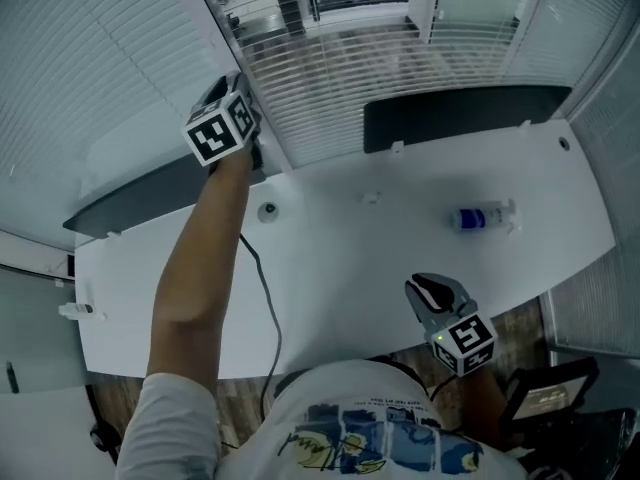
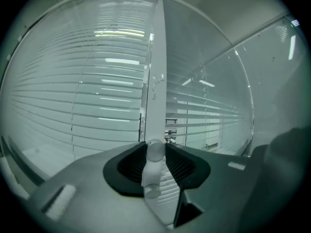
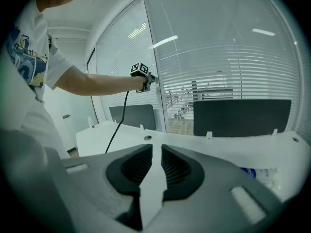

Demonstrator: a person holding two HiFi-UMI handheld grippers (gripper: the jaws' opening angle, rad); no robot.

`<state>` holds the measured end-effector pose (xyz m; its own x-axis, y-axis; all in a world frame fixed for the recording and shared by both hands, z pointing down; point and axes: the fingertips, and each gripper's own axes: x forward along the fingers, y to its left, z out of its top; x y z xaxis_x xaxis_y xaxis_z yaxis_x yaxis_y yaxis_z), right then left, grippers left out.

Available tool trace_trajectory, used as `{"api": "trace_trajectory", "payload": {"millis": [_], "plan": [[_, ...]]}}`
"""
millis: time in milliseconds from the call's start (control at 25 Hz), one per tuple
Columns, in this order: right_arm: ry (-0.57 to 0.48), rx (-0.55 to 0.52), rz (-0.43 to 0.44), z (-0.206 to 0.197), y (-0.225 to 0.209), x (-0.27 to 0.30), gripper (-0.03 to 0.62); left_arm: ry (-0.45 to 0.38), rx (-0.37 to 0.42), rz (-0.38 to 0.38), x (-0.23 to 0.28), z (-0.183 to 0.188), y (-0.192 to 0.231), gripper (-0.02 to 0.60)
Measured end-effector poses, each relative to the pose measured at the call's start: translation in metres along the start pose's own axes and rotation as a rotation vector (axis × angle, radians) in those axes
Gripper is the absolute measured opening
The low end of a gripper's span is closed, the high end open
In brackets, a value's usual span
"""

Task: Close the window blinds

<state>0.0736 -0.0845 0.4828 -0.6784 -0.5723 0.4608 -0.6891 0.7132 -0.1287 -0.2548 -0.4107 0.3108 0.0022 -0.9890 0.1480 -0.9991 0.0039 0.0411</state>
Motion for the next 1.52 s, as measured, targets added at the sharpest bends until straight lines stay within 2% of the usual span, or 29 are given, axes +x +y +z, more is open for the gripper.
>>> {"api": "trace_trajectory", "payload": {"millis": [80, 320, 520, 760, 1000, 1320, 1480, 1520], "plan": [[-0.004, 0.000, 0.002, 0.001, 0.001, 0.001, 0.046, -0.001, -0.003, -0.006, 0.000, 0.000, 0.002, 0.132], [-0.007, -0.005, 0.000, 0.000, 0.000, 0.001, 0.046, -0.007, 0.128, -0.014, -0.004, 0.002, -0.001, 0.140], [-0.011, -0.008, 0.000, 0.003, -0.004, -0.002, 0.046, -0.051, 0.167, -0.025, -0.014, 0.008, -0.004, 0.155], [-0.029, -0.018, 0.008, 0.012, -0.027, -0.018, 0.046, -0.101, 0.190, -0.065, -0.049, 0.018, -0.038, 0.155], [-0.035, -0.037, 0.011, 0.026, -0.024, -0.012, 0.046, -0.088, 0.213, -0.186, -0.100, -0.008, -0.054, 0.155], [-0.047, -0.086, 0.060, 0.036, -0.010, -0.006, 0.046, -0.010, 0.178, -0.351, -0.194, -0.069, -0.086, 0.121], [-0.051, -0.114, 0.104, 0.034, 0.001, -0.010, 0.046, 0.019, 0.175, -0.461, -0.249, -0.096, -0.121, 0.017], [-0.050, -0.117, 0.113, 0.033, 0.004, -0.012, 0.046, 0.030, 0.172, -0.480, -0.264, -0.103, -0.128, 0.011]]}}
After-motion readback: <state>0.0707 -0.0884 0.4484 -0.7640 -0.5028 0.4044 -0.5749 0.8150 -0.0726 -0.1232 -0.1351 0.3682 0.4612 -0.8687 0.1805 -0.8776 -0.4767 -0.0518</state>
